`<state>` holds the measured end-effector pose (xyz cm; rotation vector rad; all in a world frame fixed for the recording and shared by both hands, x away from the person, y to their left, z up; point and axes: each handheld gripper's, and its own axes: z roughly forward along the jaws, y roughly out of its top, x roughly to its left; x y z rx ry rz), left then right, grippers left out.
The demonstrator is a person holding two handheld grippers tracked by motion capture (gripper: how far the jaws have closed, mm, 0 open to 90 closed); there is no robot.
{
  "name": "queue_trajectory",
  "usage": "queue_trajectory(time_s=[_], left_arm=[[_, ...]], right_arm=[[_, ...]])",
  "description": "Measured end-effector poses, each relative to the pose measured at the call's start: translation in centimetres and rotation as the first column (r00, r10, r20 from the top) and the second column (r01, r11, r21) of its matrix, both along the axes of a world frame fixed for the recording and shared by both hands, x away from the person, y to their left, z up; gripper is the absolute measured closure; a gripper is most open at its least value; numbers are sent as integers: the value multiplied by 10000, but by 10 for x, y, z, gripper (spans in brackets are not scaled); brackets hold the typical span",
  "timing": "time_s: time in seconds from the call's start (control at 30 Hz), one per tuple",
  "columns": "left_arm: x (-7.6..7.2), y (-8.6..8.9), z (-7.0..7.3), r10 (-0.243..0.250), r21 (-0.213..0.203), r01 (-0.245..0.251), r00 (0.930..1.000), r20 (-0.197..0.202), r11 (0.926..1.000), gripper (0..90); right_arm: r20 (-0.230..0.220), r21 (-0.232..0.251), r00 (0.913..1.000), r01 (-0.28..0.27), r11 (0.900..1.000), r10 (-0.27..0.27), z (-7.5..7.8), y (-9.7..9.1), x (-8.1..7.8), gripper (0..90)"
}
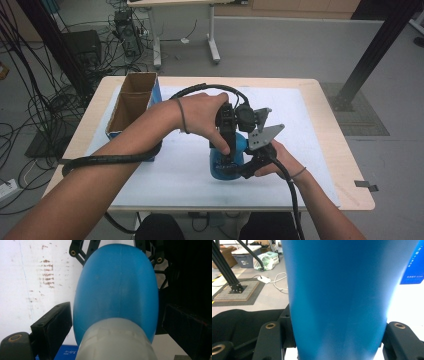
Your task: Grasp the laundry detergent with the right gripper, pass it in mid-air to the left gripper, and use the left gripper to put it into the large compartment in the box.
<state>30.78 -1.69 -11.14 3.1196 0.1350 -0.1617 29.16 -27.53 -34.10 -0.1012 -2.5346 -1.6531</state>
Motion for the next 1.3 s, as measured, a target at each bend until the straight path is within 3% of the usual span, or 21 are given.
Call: queue_trajectory(time_s=[1.3], left_arm=[[2, 3, 2, -5, -48, 5, 9999, -107, 10000, 94]], right_arm=[[6, 27, 10000, 36, 10000, -36, -1, 0, 0, 418]])
